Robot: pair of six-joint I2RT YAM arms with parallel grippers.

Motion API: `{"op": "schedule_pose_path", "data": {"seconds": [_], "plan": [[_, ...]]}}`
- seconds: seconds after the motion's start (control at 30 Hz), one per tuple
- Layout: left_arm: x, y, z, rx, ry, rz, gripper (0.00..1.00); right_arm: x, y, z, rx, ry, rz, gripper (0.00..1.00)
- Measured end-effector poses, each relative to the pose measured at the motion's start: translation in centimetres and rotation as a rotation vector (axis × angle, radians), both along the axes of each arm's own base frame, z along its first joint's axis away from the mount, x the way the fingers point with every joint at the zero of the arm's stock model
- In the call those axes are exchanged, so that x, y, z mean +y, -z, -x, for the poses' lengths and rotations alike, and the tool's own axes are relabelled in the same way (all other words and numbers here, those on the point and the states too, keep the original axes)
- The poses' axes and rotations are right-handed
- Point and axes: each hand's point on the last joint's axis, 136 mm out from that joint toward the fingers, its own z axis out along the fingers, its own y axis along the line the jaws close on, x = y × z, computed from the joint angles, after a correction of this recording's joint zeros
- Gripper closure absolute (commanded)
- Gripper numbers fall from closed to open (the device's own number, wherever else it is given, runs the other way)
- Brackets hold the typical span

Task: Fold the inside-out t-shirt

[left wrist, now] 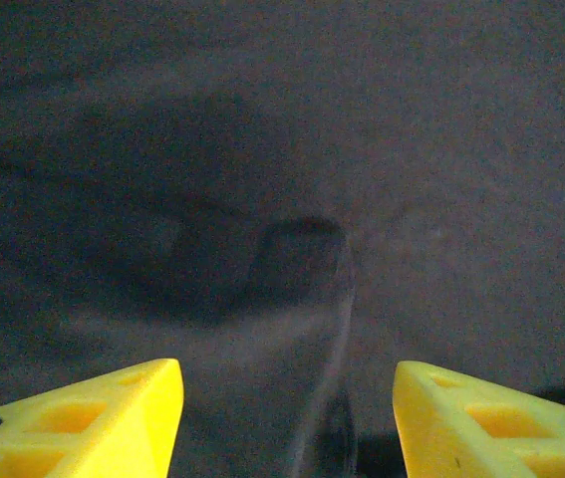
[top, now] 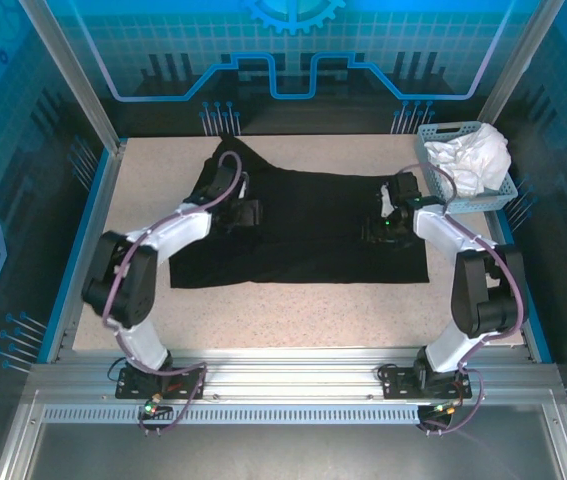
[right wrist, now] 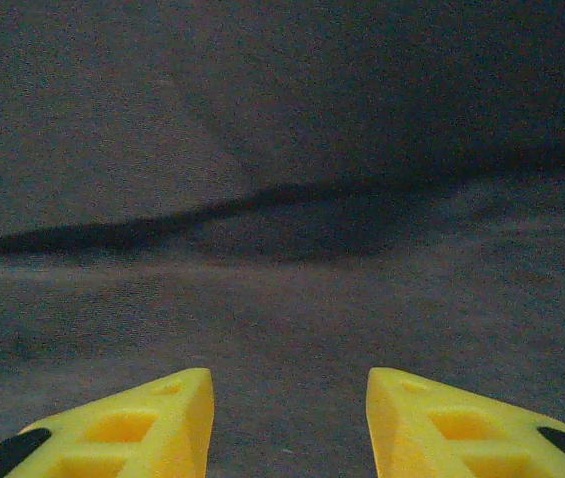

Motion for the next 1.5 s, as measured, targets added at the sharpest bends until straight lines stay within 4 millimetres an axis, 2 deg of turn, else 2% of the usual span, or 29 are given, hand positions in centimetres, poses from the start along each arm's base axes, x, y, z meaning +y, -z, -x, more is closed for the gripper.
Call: {"op": "schedule_pose_path", "data": {"seconds": [0.07,0.17,0.27,0.33,0.4,0.57,0.73,0.83,0.93,1.0,1.07,1.13,1.23,1.3,1.37,1.5], "plan": [[1.2,0.0,1.8,-0.001,-0.045,0.072,0.4,-1.9,1.0,0.7,0.035,0.061,-0.017,0.55],[4.6,2.5,4.6,0.066,-0.155,0.195,0.41,-3.7,2.3,1.6,0.092,0.128,-0.054,0.56],[7.9,5.9,7.0,0.167,-0.284,0.278,0.41,-3.8,3.5,2.1,0.138,0.149,-0.098,0.56],[8.6,7.5,8.5,0.219,-0.33,0.321,0.41,-3.5,4.4,3.1,0.173,0.159,-0.131,0.56],[8.3,7.1,8.6,0.196,-0.33,0.364,0.41,-3.5,5.3,4.6,0.214,0.179,-0.163,0.56],[7.5,7.3,10.6,0.188,-0.325,0.431,0.41,-4.1,5.3,7.2,0.221,0.264,-0.272,0.57],[7.6,7.0,14.4,0.184,-0.368,0.473,0.42,-3.9,5.3,9.9,0.198,0.366,-0.419,0.57],[7.6,4.9,16.1,0.149,-0.386,0.483,0.41,-3.4,4.8,11.8,0.168,0.389,-0.418,0.53],[8.3,1.9,16.1,0.035,-0.399,0.487,0.37,-3.2,3.4,12.5,0.102,0.363,-0.34,0.44],[8.9,0.8,15.8,-0.017,-0.415,0.477,0.35,-3.2,1.4,11.2,0.008,0.317,-0.27,0.33],[9.2,0.4,15.1,-0.031,-0.43,0.462,0.34,-3.6,-0.7,9.0,-0.077,0.29,-0.206,0.27],[9.2,0.1,13.6,-0.019,-0.436,0.451,0.33,-4.5,-2.4,6.2,-0.136,0.299,-0.157,0.26],[8.9,-0.9,10.4,-0.026,-0.426,0.449,0.33,-6.3,-4.4,0.8,-0.199,0.328,-0.071,0.28],[8.5,-2.1,8.1,-0.058,-0.405,0.459,0.33,-7.4,-4.8,-2.6,-0.227,0.338,-0.015,0.3],[8.1,-3.0,6.6,-0.083,-0.385,0.478,0.33,-8.5,-4.9,-5.5,-0.226,0.345,0.051,0.32],[7.4,-3.1,5.2,-0.091,-0.358,0.503,0.33,-10.4,-3.6,-10.7,-0.212,0.331,0.172,0.36]]}}
